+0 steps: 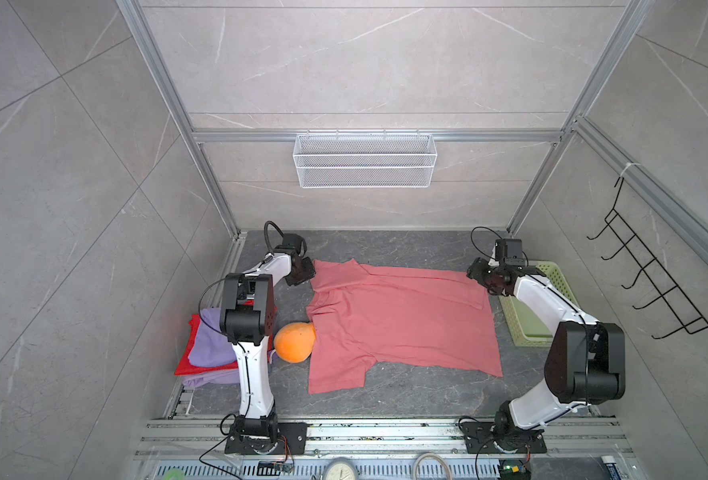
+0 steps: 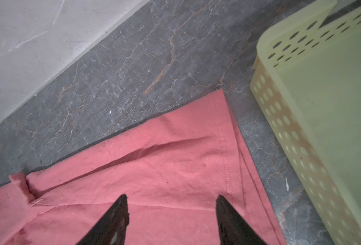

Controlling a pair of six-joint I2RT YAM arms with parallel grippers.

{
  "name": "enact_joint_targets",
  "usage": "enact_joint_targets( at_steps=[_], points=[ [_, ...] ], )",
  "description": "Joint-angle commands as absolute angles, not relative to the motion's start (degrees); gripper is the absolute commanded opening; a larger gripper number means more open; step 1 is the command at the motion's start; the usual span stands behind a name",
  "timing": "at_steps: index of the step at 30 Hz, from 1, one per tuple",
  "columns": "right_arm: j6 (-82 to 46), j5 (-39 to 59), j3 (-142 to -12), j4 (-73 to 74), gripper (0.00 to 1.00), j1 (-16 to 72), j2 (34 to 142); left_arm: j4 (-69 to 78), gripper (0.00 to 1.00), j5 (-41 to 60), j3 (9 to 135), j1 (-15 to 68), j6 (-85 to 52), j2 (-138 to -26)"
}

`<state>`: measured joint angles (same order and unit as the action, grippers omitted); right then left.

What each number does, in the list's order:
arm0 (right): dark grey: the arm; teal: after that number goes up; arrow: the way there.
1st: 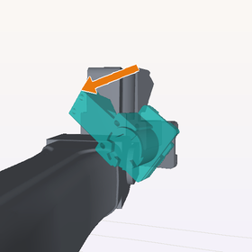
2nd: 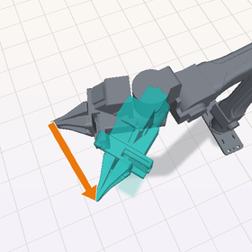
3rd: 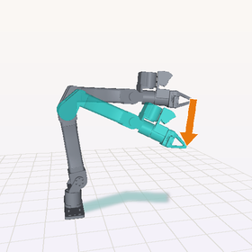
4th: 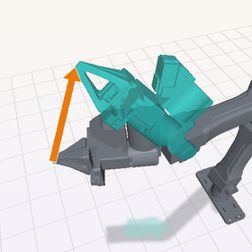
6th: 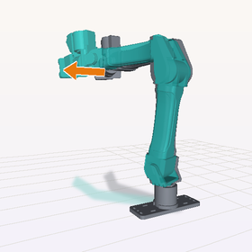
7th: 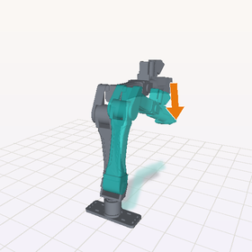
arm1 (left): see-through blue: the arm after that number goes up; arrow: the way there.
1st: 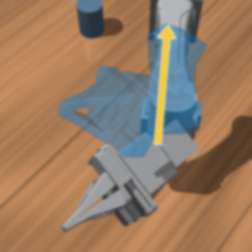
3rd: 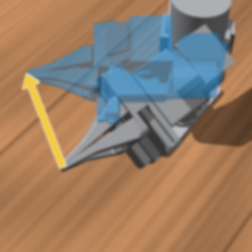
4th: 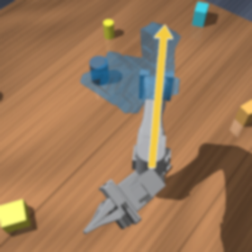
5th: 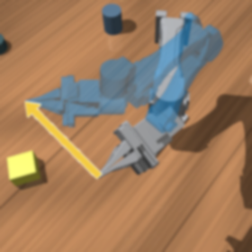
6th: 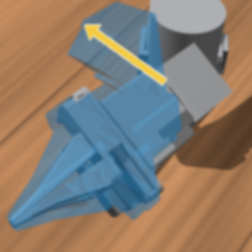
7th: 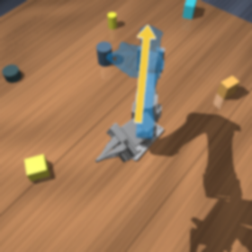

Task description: Fold and stack the t-shirts

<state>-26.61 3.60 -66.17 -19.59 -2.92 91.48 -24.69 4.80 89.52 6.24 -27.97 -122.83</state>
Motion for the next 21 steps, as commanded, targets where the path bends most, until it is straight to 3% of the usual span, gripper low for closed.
enact_joint_targets(
  at_steps=[1, 6, 21],
  points=[
    [-27.27, 3.98, -67.39, -19.77, 0.67, -2.81, 89.26, -23.38, 0.3, 6.64, 90.5, 6.23, -29.49, -123.72],
    [-27.55, 3.01, -67.32, -20.2, 0.67, -2.82, 88.51, -23.47, 0.27, 5.84, 90.49, 6.24, -28.62, -124.26],
    [-26.7, -1.03, -66.31, -23.41, 0.67, -2.81, 84.86, -21.03, 0.05, 9.74, 91.57, 6.24, -25.58, -124.45]
  ],
)
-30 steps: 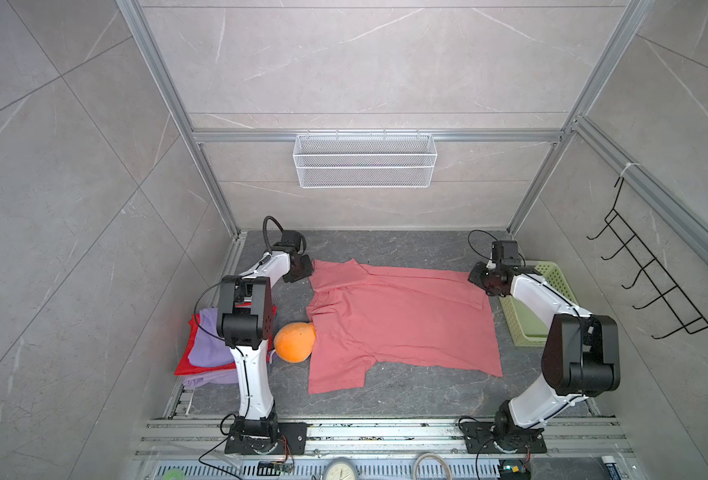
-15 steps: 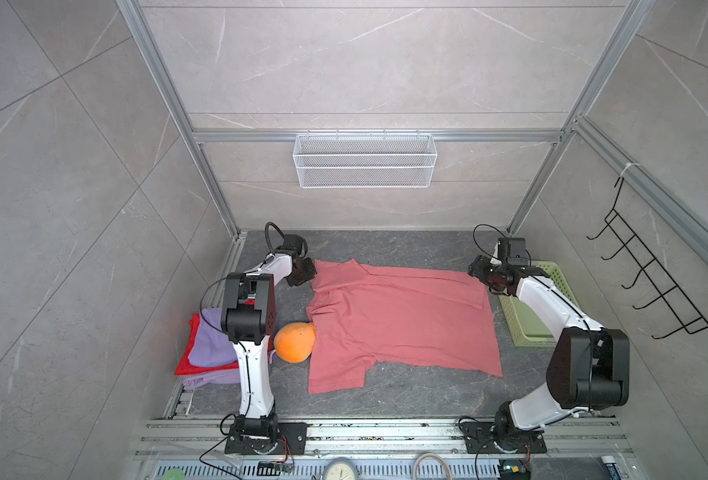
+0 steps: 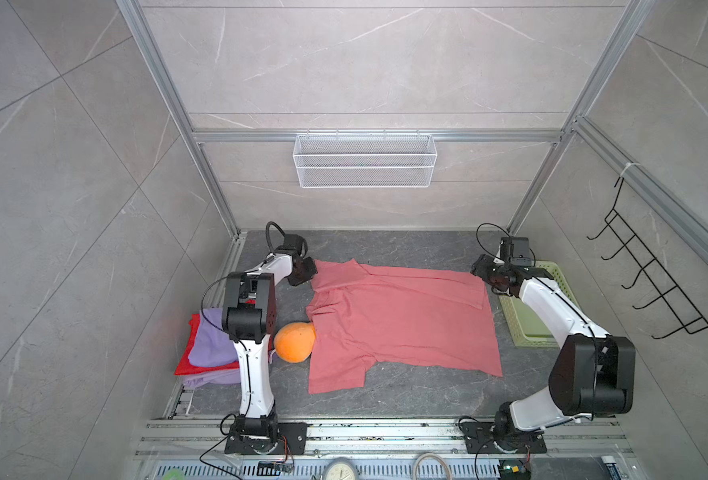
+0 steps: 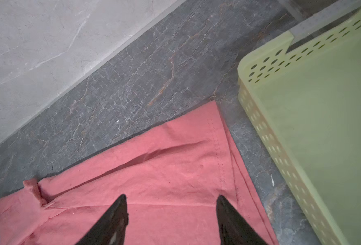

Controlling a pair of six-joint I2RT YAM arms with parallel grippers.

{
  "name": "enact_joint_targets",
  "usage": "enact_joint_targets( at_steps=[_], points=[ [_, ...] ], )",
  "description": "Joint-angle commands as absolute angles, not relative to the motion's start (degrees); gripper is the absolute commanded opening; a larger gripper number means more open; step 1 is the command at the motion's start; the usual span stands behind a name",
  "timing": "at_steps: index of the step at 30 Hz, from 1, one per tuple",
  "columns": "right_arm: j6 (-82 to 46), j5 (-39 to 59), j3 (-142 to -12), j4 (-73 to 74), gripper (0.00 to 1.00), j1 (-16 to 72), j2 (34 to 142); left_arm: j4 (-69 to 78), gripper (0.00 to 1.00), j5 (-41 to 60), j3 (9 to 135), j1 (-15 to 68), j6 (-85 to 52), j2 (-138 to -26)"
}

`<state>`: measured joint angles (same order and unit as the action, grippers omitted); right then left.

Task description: Fold and stack the t-shirts

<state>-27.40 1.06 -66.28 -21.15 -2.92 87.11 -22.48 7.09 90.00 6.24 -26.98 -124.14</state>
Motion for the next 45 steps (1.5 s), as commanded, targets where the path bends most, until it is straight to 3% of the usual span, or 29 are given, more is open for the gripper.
enact_joint_targets(
  at_steps=[1, 10, 17, 29, 39, 43, 45],
  points=[
    [-26.68, -1.21, -66.27, -23.51, 0.67, -2.81, 84.66, -20.86, 0.02, 10.08, 91.55, 6.24, -25.58, -124.37],
    [-26.94, -1.36, -65.62, -23.47, 0.67, -2.81, 84.05, -19.73, 0.0, 12.27, 89.33, 6.33, -25.1, -117.97],
    [-27.36, -1.24, -65.34, -23.05, 0.67, -2.81, 84.01, -22.3, 0.0, 15.69, 86.24, 7.76, -17.23, -108.51],
    [-27.07, -1.3, -63.67, -22.76, 0.67, -2.81, 83.43, -31.52, 0.0, 17.38, 81.3, 15.44, -8.54, -99.77],
    [-25.61, -3.89, -63.49, -24.26, 0.67, -2.83, 83.51, -34.72, 0.0, 9.41, 64.97, 19.72, -8.14, -89.14],
    [-26.26, -2.7, -64.22, -23.67, 0.67, -2.85, 84.43, -32.08, 0.0, 3.64, 66.84, 19.26, -10.4, -92.22],
    [-26.67, -2.29, -64.15, -23.42, 0.67, -2.85, 84.46, -30.3, 0.18, 1.1, 69.93, 17.95, -12.07, -95.69]
  ],
)
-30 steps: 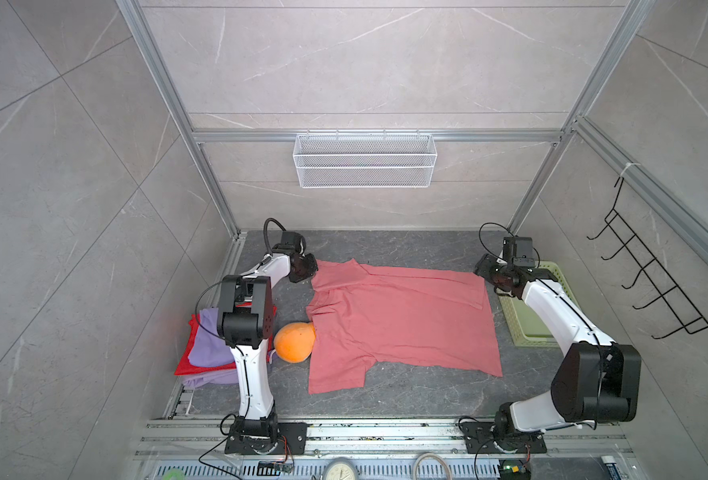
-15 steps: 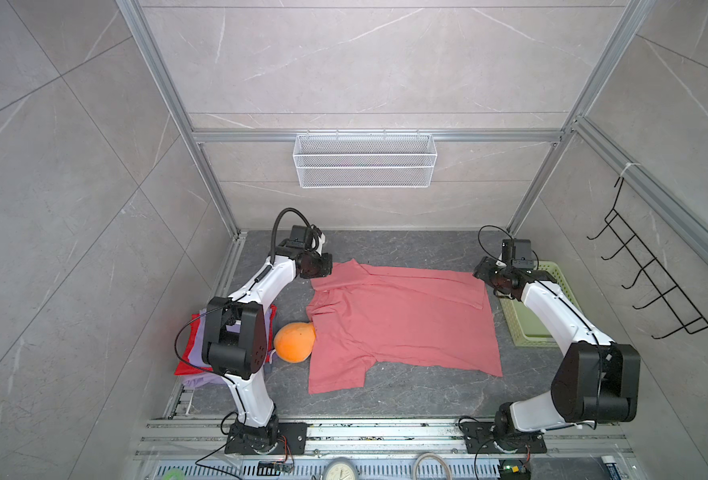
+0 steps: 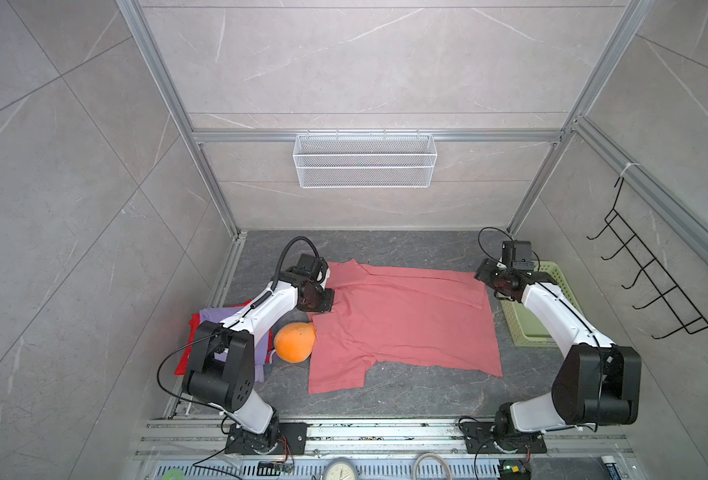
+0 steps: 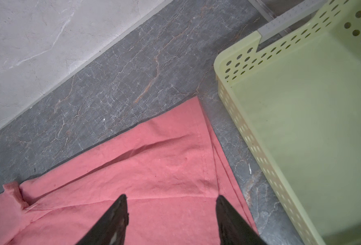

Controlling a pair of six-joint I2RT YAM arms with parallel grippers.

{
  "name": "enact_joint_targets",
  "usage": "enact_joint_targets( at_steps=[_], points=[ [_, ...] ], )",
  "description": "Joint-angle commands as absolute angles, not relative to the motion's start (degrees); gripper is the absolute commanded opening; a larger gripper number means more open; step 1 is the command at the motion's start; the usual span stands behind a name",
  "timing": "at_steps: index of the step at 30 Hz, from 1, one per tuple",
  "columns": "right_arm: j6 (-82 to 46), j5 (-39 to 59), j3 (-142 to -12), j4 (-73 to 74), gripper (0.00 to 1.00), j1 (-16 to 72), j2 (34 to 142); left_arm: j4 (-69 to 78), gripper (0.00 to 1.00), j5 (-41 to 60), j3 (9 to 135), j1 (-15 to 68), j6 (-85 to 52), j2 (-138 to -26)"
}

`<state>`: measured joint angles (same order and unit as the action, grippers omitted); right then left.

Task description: Fold and stack the t-shirts

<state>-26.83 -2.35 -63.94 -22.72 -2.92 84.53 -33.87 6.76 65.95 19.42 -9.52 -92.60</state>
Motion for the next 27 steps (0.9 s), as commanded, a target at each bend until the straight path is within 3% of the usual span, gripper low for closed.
enact_joint_targets(
  at_steps=[1, 3, 7, 15, 17, 27],
  points=[
    [-26.71, -2.2, -64.05, -23.38, 0.67, -2.84, 84.38, -29.19, 0.28, 1.31, 71.27, 16.81, -13.04, -97.5],
    [-26.59, -2.26, -63.66, -23.47, 0.68, -2.83, 83.94, -27.12, 0.45, 2.27, 74.76, 13.33, -16.29, -101.97],
    [-26.1, -3.4, -62.84, -24.38, 0.69, -2.89, 82.51, -24.63, 0.53, 5.46, 79.64, 7.66, -22.51, -108.72],
    [-27.1, -0.77, -61.96, -24.64, 0.71, -2.81, 79.62, -24.98, 0.48, 10.08, 88.2, 5.04, -25.61, -118.51],
    [-27.72, 1.41, -61.41, -23.41, 0.87, -2.87, 79.32, -25.01, 0.47, 10.55, 90.03, 5.01, -25.76, -120.18],
    [-30.09, 8.08, -61.9, -19.4, 0.93, -2.81, 79.01, -24.79, 0.36, 11.5, 93.34, 4.92, -26.74, -125.01]
  ],
)
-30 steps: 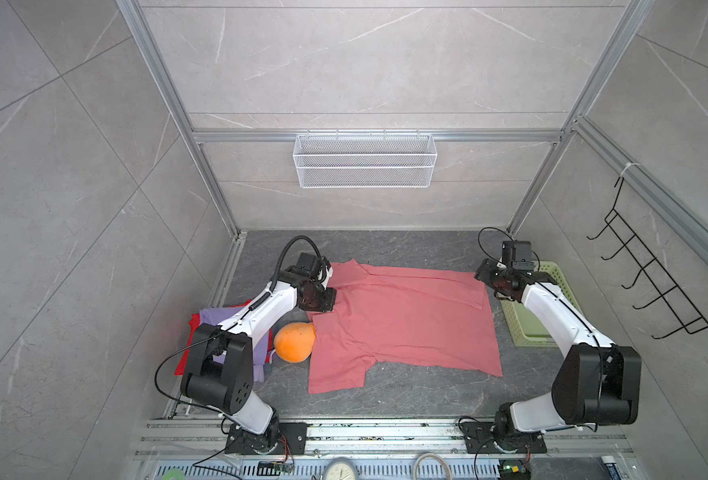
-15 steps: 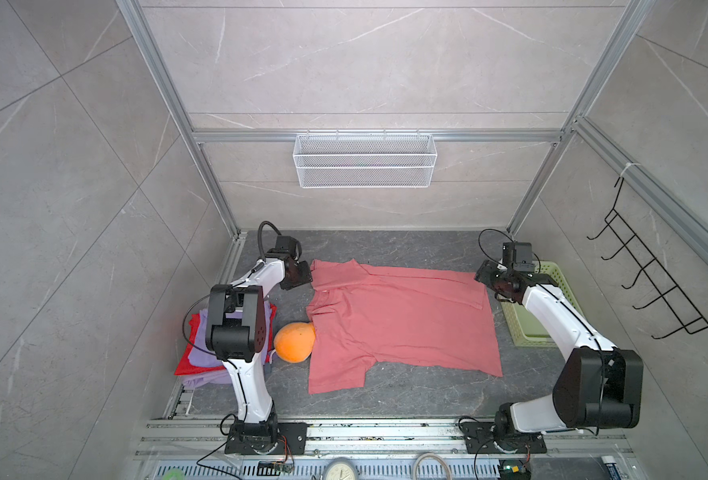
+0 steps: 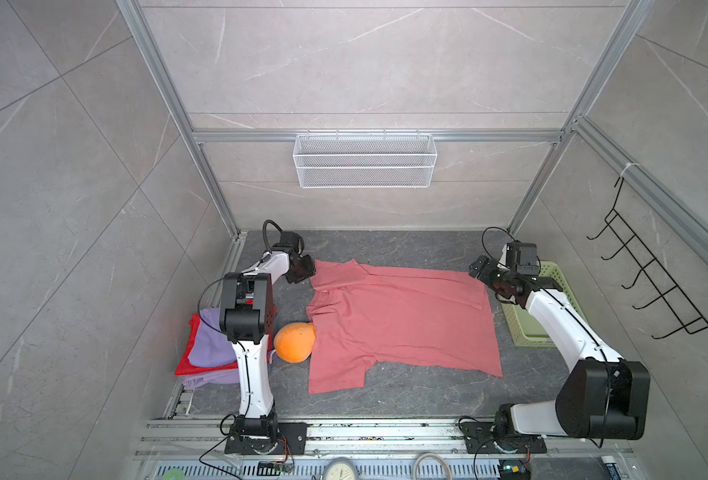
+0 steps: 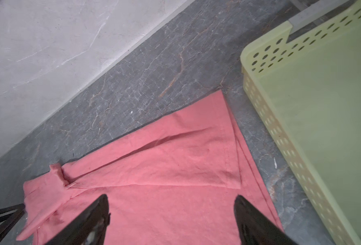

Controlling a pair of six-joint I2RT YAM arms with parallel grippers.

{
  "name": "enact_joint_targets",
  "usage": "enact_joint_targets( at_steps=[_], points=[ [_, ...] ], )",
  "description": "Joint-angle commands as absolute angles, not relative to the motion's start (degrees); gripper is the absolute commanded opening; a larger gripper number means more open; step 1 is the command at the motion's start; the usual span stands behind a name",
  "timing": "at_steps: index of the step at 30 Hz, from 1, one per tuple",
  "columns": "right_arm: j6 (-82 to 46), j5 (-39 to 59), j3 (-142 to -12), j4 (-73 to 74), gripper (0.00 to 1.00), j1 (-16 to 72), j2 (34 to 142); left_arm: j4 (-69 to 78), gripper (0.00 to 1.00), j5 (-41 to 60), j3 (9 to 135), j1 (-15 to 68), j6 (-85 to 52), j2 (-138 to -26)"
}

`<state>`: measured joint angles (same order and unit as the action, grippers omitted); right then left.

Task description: Fold and stack the t-shirts

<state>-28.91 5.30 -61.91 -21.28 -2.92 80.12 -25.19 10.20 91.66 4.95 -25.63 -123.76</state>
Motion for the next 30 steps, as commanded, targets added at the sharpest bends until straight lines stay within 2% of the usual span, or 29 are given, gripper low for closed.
enact_joint_targets(
  at_steps=[1, 8, 15, 16, 30],
  points=[
    [-30.14, 8.22, -62.16, -19.42, 0.93, -2.82, 78.94, -24.62, 0.35, 11.58, 93.4, 4.92, -26.76, -125.29],
    [-29.81, 7.74, -62.88, -20.21, 0.93, -2.77, 78.63, -22.35, 0.23, 12.73, 93.14, 4.92, -26.89, -126.2],
    [-29.29, 5.61, -62.31, -21.08, 0.93, -2.81, 78.04, -21.32, 0.06, 14.28, 92.59, 5.01, -27.18, -126.18],
    [-29.21, 5.38, -62.19, -21.18, 0.93, -2.77, 77.95, -21.18, 0.0, 14.33, 92.56, 4.95, -27.16, -126.0],
    [-28.77, 4.83, -61.53, -21.27, 0.93, -2.77, 77.26, -23.59, 0.0, 16.55, 89.24, 6.67, -25.07, -112.87]
  ],
)
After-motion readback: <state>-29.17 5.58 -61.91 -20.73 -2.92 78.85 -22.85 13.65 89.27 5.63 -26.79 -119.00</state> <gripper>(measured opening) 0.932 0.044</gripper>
